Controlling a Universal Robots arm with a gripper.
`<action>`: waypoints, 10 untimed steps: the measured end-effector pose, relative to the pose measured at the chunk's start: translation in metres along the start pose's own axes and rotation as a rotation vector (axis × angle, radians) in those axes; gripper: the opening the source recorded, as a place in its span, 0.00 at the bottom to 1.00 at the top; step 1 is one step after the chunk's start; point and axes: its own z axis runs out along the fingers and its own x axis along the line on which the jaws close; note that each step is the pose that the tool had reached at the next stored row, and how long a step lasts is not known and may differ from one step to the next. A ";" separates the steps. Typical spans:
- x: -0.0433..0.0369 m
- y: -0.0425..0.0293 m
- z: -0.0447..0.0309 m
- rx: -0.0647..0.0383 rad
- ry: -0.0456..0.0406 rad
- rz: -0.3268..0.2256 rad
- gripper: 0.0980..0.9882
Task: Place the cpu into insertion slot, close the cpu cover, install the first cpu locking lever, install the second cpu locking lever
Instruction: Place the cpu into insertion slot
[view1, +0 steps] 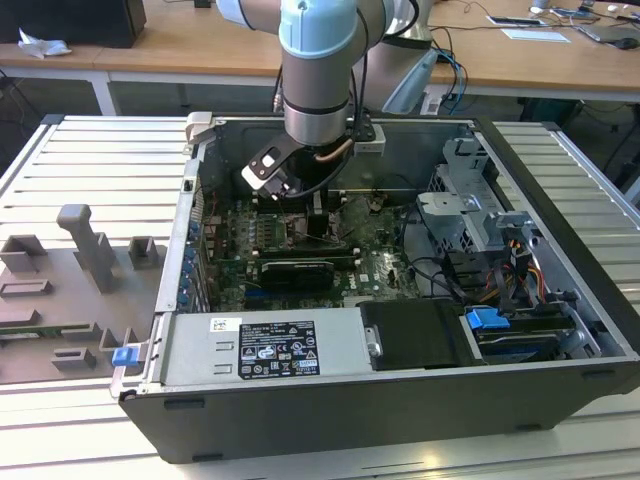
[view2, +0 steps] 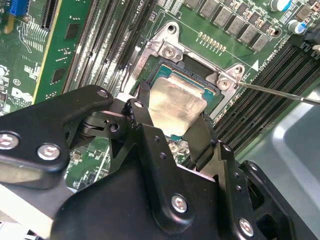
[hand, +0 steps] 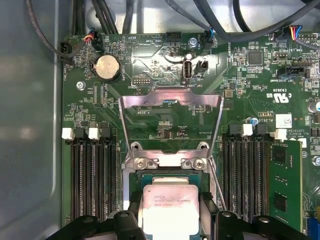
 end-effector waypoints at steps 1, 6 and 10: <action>0.0000 0.0000 0.0001 0.000 0.0001 0.000 0.49; 0.0000 0.0000 0.0002 0.000 0.0002 0.000 0.58; 0.0001 0.0001 -0.0008 0.000 0.0003 0.000 0.58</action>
